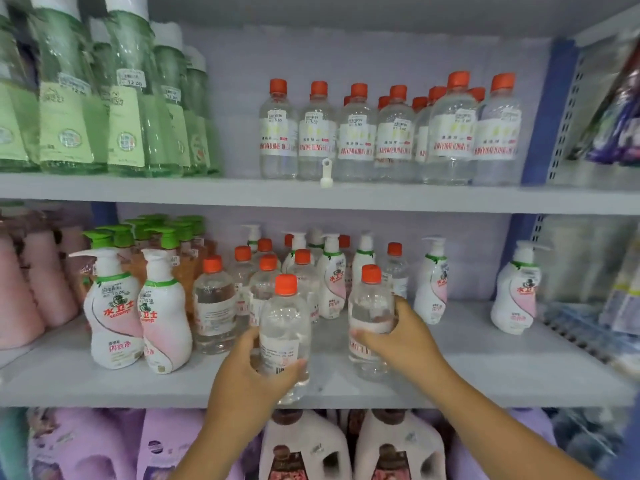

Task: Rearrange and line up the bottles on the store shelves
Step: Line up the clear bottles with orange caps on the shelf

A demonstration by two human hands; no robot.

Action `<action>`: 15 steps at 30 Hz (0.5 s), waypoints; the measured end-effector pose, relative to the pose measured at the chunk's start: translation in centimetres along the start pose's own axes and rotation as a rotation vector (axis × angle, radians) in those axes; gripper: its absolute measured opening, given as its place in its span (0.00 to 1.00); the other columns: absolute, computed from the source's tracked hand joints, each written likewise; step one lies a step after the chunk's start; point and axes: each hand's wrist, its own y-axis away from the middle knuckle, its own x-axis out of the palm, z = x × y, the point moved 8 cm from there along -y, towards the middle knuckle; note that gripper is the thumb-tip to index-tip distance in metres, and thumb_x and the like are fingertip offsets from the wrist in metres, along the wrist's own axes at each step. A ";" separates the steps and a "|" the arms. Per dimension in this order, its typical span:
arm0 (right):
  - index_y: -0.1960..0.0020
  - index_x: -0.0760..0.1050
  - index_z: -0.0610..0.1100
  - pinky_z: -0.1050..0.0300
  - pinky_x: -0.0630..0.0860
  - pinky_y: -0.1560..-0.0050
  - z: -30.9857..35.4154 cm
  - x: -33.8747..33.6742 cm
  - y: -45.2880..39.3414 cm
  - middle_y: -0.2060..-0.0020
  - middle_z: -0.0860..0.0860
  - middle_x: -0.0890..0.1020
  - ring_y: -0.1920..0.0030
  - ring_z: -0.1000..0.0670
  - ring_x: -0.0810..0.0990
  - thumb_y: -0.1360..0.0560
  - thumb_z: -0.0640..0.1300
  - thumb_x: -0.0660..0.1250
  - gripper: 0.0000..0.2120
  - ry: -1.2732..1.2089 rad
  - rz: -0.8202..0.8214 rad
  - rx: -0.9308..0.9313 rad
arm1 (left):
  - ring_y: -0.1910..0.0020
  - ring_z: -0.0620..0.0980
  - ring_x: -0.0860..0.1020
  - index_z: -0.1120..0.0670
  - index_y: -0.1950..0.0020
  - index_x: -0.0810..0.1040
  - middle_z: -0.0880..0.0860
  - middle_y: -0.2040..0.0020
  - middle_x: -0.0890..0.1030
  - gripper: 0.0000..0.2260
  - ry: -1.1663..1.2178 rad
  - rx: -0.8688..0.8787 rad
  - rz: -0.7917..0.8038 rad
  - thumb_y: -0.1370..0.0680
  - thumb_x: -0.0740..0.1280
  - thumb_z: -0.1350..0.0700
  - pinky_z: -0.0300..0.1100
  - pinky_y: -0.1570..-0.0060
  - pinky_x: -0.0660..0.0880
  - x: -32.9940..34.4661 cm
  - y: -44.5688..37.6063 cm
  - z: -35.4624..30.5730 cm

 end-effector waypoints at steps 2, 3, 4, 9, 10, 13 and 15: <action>0.42 0.75 0.59 0.60 0.81 0.48 2.5 -1.9 2.9 0.50 0.61 0.86 0.50 0.61 0.84 0.36 0.48 0.83 0.27 -0.015 0.045 -0.053 | 0.53 0.36 0.82 0.36 0.45 0.76 0.34 0.52 0.84 0.26 0.046 0.062 0.003 0.37 0.84 0.50 0.34 0.55 0.77 -0.4 2.4 -3.0; 0.43 0.76 0.59 0.63 0.81 0.51 4.1 -3.2 4.5 0.52 0.62 0.86 0.51 0.62 0.84 0.36 0.47 0.83 0.26 -0.029 0.052 -0.083 | 0.54 0.36 0.83 0.35 0.47 0.78 0.34 0.53 0.85 0.26 0.078 0.099 0.000 0.37 0.84 0.54 0.33 0.56 0.78 -0.8 3.7 -5.3; 0.44 0.77 0.59 0.66 0.80 0.54 5.8 -4.6 6.1 0.53 0.62 0.86 0.52 0.62 0.84 0.36 0.46 0.83 0.25 -0.049 0.050 -0.122 | 0.54 0.37 0.84 0.34 0.48 0.79 0.36 0.54 0.85 0.27 0.109 0.137 -0.002 0.37 0.84 0.58 0.31 0.57 0.78 -1.2 4.8 -7.8; 0.47 0.78 0.58 0.66 0.81 0.59 15.9 -12.5 9.3 0.55 0.64 0.86 0.55 0.63 0.85 0.38 0.50 0.82 0.22 -0.130 -0.002 -0.336 | 0.58 0.37 0.84 0.41 0.47 0.81 0.38 0.56 0.86 0.26 0.205 0.322 -0.016 0.43 0.85 0.46 0.31 0.63 0.79 -3.5 7.8 -21.9; 0.47 0.78 0.58 0.66 0.81 0.59 17.9 -14.0 9.0 0.54 0.64 0.86 0.55 0.63 0.85 0.39 0.52 0.82 0.23 -0.140 -0.024 -0.381 | 0.61 0.35 0.84 0.42 0.49 0.80 0.36 0.58 0.86 0.24 0.207 0.353 -0.038 0.43 0.80 0.46 0.30 0.66 0.77 -3.8 7.6 -24.1; 0.43 0.77 0.58 0.71 0.79 0.60 23.3 -17.4 6.8 0.53 0.63 0.85 0.56 0.65 0.84 0.37 0.56 0.81 0.25 -0.126 -0.109 -0.489 | 0.62 0.29 0.81 0.41 0.51 0.78 0.29 0.59 0.83 0.20 0.136 0.422 -0.078 0.40 0.75 0.39 0.28 0.67 0.74 -4.2 5.5 -30.0; 0.42 0.76 0.57 0.68 0.79 0.59 25.4 -18.4 4.3 0.53 0.61 0.85 0.55 0.64 0.84 0.35 0.56 0.81 0.25 -0.123 -0.135 -0.510 | 0.59 0.29 0.81 0.39 0.48 0.77 0.30 0.56 0.83 0.22 0.090 0.450 -0.098 0.39 0.76 0.36 0.33 0.58 0.75 -4.2 3.0 -32.4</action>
